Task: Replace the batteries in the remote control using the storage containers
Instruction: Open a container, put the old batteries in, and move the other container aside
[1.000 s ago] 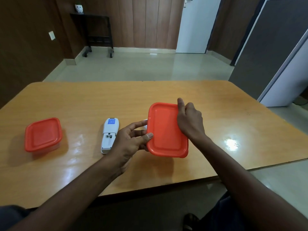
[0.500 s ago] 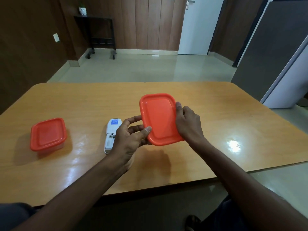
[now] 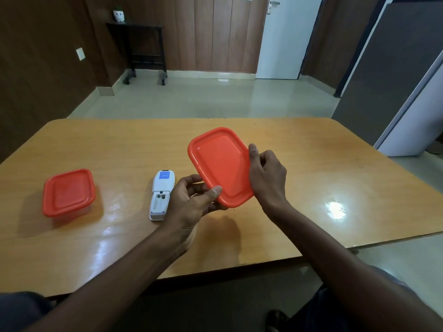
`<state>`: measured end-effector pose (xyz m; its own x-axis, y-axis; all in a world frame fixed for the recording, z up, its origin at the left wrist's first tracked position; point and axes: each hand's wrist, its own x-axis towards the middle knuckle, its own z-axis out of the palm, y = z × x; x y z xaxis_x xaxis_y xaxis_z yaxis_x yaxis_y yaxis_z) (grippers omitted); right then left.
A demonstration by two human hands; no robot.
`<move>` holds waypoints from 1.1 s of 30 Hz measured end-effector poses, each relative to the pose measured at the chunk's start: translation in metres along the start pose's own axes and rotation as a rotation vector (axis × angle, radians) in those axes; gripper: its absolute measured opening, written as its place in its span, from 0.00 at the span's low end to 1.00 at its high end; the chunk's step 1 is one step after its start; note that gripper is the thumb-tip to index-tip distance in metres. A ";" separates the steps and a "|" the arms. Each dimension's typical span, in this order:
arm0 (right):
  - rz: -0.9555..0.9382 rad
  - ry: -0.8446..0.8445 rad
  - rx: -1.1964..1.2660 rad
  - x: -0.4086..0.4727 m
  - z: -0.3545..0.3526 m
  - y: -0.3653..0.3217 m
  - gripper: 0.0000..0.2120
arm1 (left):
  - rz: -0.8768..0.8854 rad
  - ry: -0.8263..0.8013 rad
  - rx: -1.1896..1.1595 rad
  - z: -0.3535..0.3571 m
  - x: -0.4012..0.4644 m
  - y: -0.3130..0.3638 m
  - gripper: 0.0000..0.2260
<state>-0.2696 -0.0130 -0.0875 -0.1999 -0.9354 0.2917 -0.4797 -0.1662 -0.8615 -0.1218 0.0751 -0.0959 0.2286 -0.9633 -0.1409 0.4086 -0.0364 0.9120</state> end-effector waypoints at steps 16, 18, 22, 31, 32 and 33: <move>-0.099 0.001 0.007 0.010 -0.011 -0.015 0.30 | -0.062 0.064 0.123 -0.007 0.006 0.021 0.33; -0.139 0.004 -0.016 0.007 -0.010 -0.014 0.29 | -0.062 0.067 0.112 -0.011 0.005 0.022 0.30; 0.026 0.035 0.101 -0.009 -0.006 -0.010 0.28 | -0.046 0.108 0.066 -0.008 0.004 0.017 0.26; -0.023 -0.048 0.117 0.000 -0.007 -0.017 0.31 | -0.112 0.063 0.105 -0.008 0.006 0.026 0.32; -0.098 -0.058 0.096 0.004 -0.009 -0.017 0.31 | -0.123 0.035 0.169 -0.010 0.007 0.028 0.33; -0.180 -0.050 0.067 0.008 -0.010 -0.018 0.30 | -0.125 0.004 0.223 -0.012 0.007 0.029 0.31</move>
<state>-0.2713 -0.0145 -0.0651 -0.0722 -0.9030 0.4236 -0.4459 -0.3507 -0.8235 -0.0979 0.0705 -0.0755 0.1920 -0.9465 -0.2593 0.2292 -0.2136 0.9496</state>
